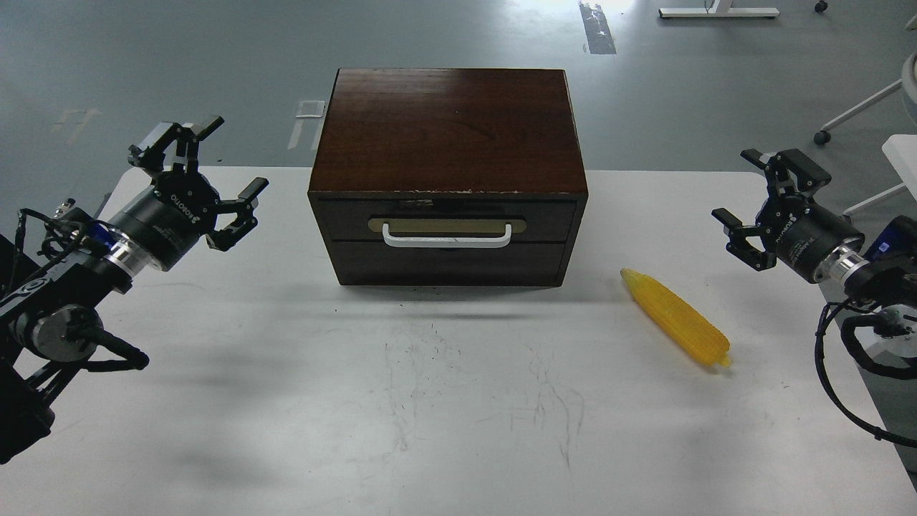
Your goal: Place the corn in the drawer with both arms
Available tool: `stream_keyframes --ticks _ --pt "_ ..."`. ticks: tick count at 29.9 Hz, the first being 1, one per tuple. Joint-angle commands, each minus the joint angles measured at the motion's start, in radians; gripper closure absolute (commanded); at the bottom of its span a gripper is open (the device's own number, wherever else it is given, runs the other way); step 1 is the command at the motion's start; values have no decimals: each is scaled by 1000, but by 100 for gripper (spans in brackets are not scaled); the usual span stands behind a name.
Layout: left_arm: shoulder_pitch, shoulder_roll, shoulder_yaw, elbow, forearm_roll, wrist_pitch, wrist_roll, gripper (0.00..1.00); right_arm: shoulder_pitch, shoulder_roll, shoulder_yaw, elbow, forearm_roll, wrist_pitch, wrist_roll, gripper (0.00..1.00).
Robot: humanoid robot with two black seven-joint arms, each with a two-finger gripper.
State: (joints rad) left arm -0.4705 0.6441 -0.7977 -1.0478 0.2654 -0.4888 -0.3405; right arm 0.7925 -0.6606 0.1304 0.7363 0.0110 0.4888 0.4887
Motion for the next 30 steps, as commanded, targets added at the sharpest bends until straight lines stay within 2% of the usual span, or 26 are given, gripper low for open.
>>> stream_keyframes --ticks 1,14,21,22,26,28,30 --pt "6 0 0 0 2 0 0 1 5 16 -2 0 0 0 0 0" --pt "10 8 -2 15 0 0 0 1 10 35 1 -3 0 0 0 0" --pt "10 37 -2 12 3 0 -26 1 13 65 -2 -15 0 0 0 0" --pt "10 45 -2 11 3 0 -34 1 13 65 -2 -15 0 0 0 0" --pt "-28 136 3 -3 105 0 -127 1 10 65 -3 -15 0 0 0 0" --pt "-69 158 5 -12 175 0 -148 1 8 65 -3 -15 0 0 0 0" --pt "-132 181 5 -29 283 0 -148 1 5 67 -5 -15 0 0 0 0"
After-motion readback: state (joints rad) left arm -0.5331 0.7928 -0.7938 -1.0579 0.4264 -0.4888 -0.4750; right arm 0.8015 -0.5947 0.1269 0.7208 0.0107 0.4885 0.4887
